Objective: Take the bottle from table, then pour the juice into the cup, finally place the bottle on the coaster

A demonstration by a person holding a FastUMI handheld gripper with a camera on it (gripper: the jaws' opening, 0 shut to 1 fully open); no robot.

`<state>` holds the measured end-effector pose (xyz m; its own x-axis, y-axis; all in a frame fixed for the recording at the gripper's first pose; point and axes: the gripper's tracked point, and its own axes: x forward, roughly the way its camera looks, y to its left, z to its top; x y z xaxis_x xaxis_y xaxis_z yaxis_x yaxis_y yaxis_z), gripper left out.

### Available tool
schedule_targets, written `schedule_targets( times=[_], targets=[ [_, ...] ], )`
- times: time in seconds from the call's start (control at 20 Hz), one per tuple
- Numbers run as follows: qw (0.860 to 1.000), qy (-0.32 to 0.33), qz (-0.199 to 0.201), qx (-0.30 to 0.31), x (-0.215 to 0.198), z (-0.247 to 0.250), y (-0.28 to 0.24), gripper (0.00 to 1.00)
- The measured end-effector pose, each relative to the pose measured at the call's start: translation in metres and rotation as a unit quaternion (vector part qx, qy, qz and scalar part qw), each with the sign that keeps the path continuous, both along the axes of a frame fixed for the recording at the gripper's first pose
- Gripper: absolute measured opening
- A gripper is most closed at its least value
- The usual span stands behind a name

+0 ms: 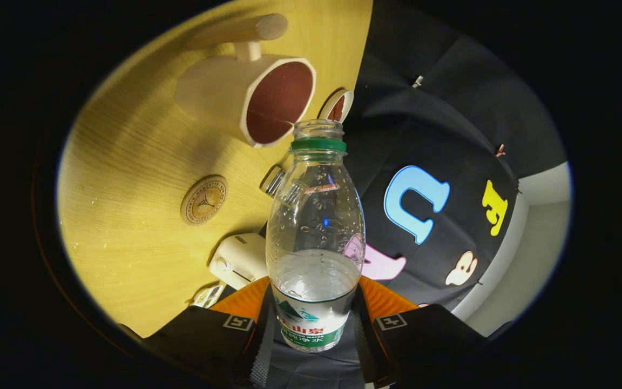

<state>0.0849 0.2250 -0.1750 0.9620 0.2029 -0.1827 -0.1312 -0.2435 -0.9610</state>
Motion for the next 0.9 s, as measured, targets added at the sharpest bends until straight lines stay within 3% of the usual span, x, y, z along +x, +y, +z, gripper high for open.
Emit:
schedule_targets(
  times=[0.2, 0.55, 0.7, 0.9],
  targets=[
    [0.996, 0.035, -0.031, 0.082, -0.008, -0.011, -0.002, 0.67],
    [0.970, 0.079, -0.058, 0.224, -0.021, -0.024, 0.001, 0.67],
    [0.942, 0.109, -0.064, 0.309, -0.025, -0.032, 0.006, 0.67],
    [0.882, 0.154, -0.086, 0.437, -0.026, -0.037, 0.006, 0.67]
  ],
)
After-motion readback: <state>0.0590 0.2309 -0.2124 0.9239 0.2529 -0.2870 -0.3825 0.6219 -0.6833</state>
